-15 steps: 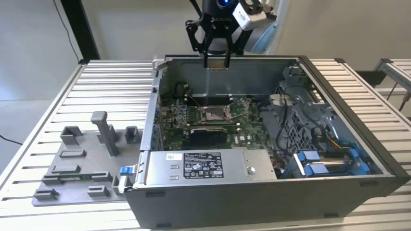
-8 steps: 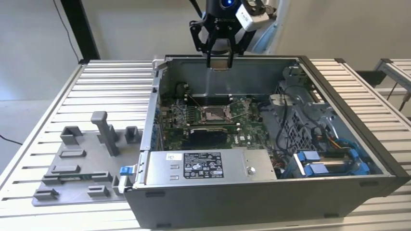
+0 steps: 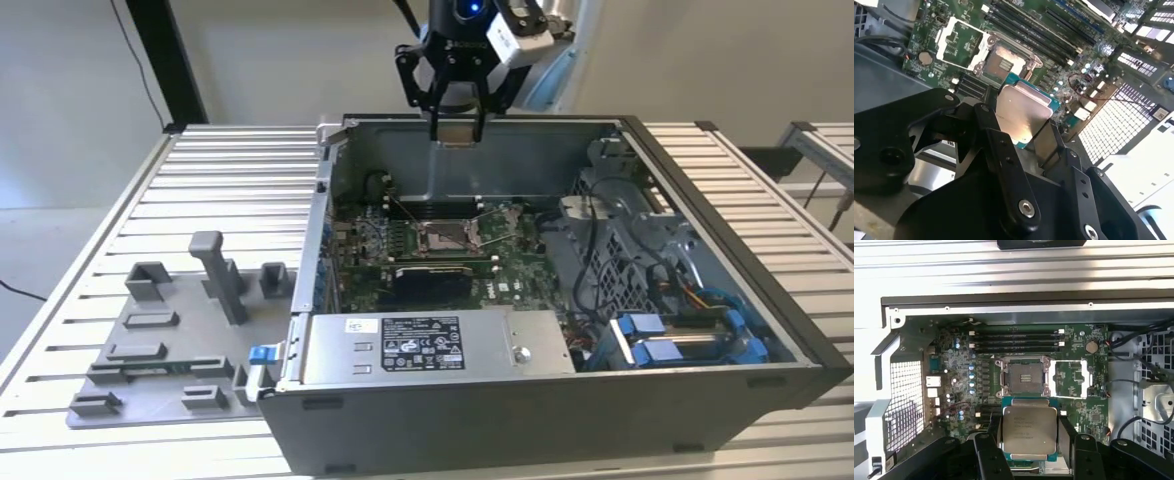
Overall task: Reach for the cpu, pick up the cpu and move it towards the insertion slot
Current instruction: 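Pick up the cpu and move it towards the insertion slot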
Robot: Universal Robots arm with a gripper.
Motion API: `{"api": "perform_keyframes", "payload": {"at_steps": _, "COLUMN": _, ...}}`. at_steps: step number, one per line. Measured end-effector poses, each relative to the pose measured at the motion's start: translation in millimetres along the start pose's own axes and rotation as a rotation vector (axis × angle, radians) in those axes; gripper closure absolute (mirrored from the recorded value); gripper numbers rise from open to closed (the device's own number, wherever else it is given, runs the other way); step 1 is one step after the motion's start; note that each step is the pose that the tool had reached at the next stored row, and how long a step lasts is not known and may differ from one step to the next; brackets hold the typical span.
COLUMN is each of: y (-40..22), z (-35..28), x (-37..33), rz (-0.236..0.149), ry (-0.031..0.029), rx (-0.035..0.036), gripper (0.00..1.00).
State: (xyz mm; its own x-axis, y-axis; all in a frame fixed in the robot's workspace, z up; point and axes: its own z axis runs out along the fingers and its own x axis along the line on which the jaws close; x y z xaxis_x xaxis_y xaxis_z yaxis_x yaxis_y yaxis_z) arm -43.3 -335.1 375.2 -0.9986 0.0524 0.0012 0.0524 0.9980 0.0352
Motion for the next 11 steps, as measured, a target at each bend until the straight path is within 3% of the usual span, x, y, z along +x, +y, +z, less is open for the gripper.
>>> {"api": "perform_keyframes", "payload": {"at_steps": 7, "y": 11.8, "z": 1.1, "x": -1.5, "rz": 0.006, "ry": -0.0003, "rx": -0.0002, "gripper": 1.00}}
{"api": "perform_keyframes", "payload": {"at_steps": 11, "y": 13.2, "z": 1.2, "x": -2.0, "rz": 0.006, "ry": -0.0001, "rx": 0.0000, "gripper": 1.00}}
